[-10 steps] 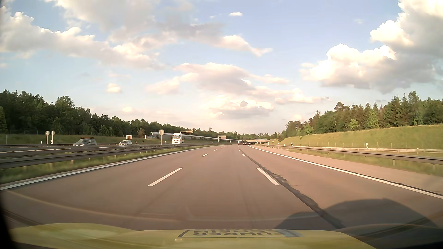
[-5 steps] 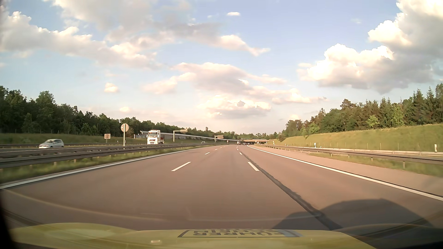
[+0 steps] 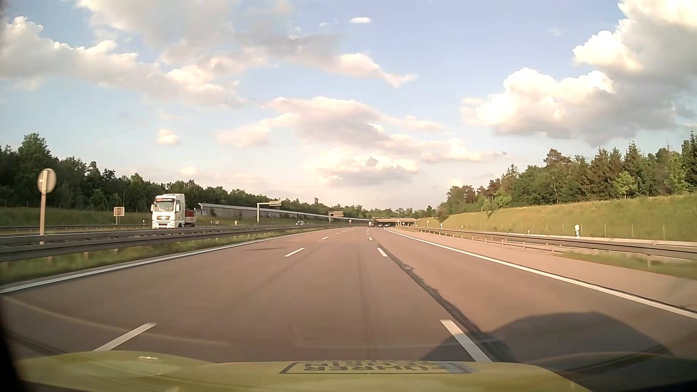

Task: Follow the waypoints while adhering to traffic rules and regulations

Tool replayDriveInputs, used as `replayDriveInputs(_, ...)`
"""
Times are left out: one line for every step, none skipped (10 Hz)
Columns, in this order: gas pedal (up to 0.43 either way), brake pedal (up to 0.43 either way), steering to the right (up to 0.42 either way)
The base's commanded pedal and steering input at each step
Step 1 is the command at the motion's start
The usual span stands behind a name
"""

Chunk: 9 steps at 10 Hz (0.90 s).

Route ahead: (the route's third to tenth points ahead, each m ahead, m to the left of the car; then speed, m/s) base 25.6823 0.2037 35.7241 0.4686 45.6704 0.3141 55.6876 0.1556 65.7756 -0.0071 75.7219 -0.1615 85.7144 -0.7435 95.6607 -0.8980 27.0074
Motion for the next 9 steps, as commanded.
replayDriveInputs(0.0, 0.0, 0.011)
replayDriveInputs(0.0, 0.0, 0.01)
replayDriveInputs(0.0, 0.0, 0.011)
replayDriveInputs(0.0, 0.0, 0.01)
replayDriveInputs(0.0, 0.0, 0.009)
replayDriveInputs(0.0, 0.0, 0.008)
replayDriveInputs(0.0, 0.0, 0.009)
replayDriveInputs(0.0, 0.0, 0.008)
replayDriveInputs(0.0, 0.043, 0.009)
